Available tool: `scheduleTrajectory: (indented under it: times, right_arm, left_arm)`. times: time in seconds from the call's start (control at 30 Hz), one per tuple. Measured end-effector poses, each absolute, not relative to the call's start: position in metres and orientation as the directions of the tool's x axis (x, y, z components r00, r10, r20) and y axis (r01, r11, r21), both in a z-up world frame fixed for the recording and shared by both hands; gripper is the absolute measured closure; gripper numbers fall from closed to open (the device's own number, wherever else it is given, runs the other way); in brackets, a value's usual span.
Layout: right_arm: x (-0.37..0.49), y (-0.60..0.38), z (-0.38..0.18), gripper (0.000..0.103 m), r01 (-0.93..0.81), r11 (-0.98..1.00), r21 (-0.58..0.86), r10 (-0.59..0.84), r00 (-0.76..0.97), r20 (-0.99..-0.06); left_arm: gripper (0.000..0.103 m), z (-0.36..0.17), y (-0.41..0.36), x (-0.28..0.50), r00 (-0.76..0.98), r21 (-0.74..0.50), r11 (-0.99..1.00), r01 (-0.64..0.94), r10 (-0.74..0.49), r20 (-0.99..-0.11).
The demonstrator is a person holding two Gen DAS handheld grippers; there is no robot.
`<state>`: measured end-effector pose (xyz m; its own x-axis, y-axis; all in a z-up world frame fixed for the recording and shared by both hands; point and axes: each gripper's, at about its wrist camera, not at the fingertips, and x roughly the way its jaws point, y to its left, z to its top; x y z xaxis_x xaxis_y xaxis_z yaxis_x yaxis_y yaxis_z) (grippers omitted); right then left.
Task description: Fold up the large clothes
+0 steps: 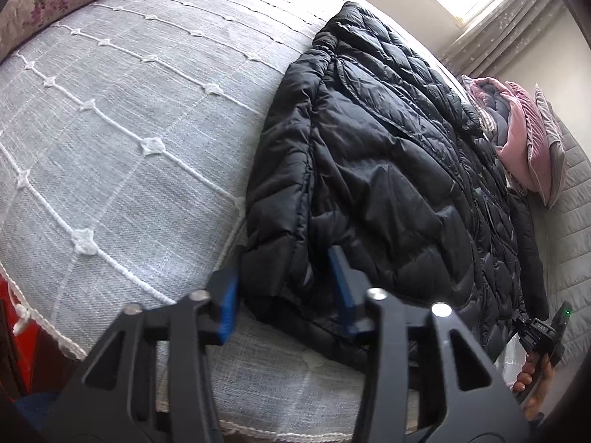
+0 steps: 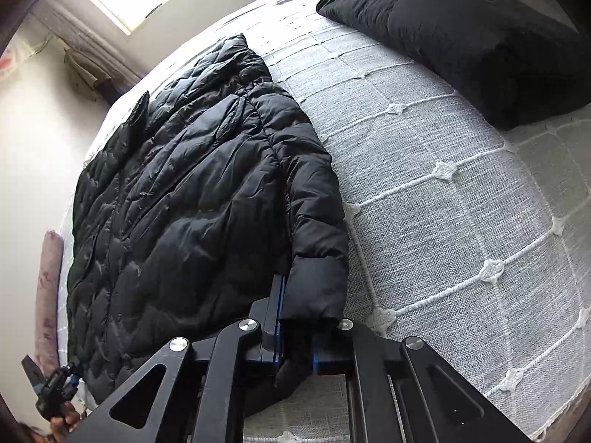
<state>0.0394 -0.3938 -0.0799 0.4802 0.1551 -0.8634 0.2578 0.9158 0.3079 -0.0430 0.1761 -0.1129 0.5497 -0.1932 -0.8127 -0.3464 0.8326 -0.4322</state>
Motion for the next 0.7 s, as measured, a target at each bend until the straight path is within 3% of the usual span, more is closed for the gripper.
scheduleTrajectory:
  times: [0.1,0.13,0.2,0.3,0.4,0.47,0.53,0.7]
  right_arm:
    - [0.04,-0.393,-0.084,0.088,0.262,0.914,0.309,0.163,0.46,-0.873]
    - [0.041,-0.392,-0.085,0.087,0.265,0.914,0.307,0.163,0.453,-0.876]
    - [0.043,-0.394,-0.088,0.084,0.274,0.912,0.305,0.162,0.443,-0.882]
    - [0.043,-0.399,-0.089,0.084,0.285,0.902,0.323,0.175,0.443,-0.879]
    - [0.042,-0.399,-0.09,0.085,0.279,0.906,0.317,0.171,0.443,-0.88]
    - [0.043,-0.398,-0.09,0.092,0.27,0.91,0.314,0.171,0.445,-0.879]
    - [0.041,-0.397,-0.088,0.094,0.266,0.908,0.323,0.177,0.456,-0.872]
    - [0.034,-0.397,-0.078,0.097,0.27,0.897,0.351,0.182,0.498,-0.848]
  left_arm:
    - [0.082,-0.113,0.172,-0.042,0.554,-0.437,0.832,-0.341,-0.197,-0.809]
    - [0.082,-0.112,0.17,-0.042,0.555,-0.432,0.835,-0.341,-0.192,-0.809]
    - [0.082,-0.112,0.169,-0.041,0.557,-0.429,0.835,-0.345,-0.186,-0.809]
    - [0.07,-0.115,0.171,-0.039,0.553,-0.435,0.825,-0.361,-0.186,-0.812]
    - [0.07,-0.115,0.168,-0.038,0.553,-0.422,0.833,-0.356,-0.176,-0.814]
    - [0.084,-0.114,0.166,-0.037,0.559,-0.421,0.84,-0.342,-0.178,-0.81]
    - [0.091,-0.111,0.164,-0.038,0.569,-0.423,0.843,-0.332,-0.179,-0.803]
    - [0.094,-0.096,0.165,-0.046,0.62,-0.433,0.852,-0.296,-0.174,-0.765]
